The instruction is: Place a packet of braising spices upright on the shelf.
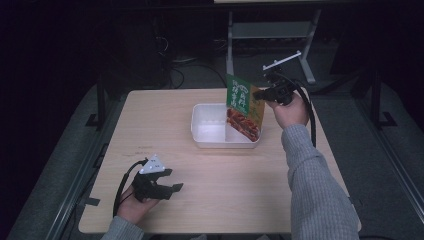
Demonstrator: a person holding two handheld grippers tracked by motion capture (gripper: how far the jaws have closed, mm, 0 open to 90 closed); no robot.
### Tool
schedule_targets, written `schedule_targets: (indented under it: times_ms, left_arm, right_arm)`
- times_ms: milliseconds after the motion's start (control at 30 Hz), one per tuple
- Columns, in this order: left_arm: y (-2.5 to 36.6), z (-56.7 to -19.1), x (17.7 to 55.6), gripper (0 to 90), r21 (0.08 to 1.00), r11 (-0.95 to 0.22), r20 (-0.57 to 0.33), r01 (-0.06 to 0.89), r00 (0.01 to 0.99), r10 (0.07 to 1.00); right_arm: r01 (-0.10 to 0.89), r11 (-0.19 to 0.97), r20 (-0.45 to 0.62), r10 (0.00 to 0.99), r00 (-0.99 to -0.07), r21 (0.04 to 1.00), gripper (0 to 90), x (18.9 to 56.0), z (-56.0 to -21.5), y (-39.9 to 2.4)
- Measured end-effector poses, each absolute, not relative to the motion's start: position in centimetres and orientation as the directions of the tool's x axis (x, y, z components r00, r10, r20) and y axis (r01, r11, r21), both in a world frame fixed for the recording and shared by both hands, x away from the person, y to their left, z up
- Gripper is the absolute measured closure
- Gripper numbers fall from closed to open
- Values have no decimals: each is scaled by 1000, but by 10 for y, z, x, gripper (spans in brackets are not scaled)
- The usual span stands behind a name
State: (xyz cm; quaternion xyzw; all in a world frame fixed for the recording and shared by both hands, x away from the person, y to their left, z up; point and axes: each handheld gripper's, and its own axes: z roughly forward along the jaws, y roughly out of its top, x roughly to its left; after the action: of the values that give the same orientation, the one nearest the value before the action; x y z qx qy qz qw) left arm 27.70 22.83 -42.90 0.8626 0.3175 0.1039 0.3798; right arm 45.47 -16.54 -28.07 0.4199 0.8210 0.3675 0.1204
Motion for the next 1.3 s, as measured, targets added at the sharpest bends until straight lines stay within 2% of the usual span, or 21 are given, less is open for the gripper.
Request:
schedule_targets:
  times_ms: [300, 433, 700, 833, 1067, 1300]
  left_arm:
    - [228, -429, 277, 321, 720, -513, -59, 468, 777, 626]
    - [228, -429, 277, 321, 720, -513, -59, 468, 777, 627]
    - [228, -429, 277, 321, 720, -514, -57, 466, 778, 626]
    - [228, -428, 277, 321, 719, -515, -56, 466, 778, 626]
    - [228, -429, 277, 319, 719, -516, -54, 465, 778, 625]
    - [227, -429, 277, 318, 718, -518, -54, 466, 779, 625]
  right_arm:
    - [611, 369, 122, 781, -612, 701, 870, 454, -283, -171]
    - [622, 365, 132, 784, -607, 692, 811, 455, -286, -173]
    - [631, 357, 154, 779, -608, 688, 749, 453, -289, -177]
    - [639, 347, 174, 775, -607, 686, 673, 452, -291, -183]
    - [647, 335, 199, 768, -609, 685, 599, 446, -292, -192]
    - [656, 321, 228, 760, -609, 683, 559, 439, -294, -202]
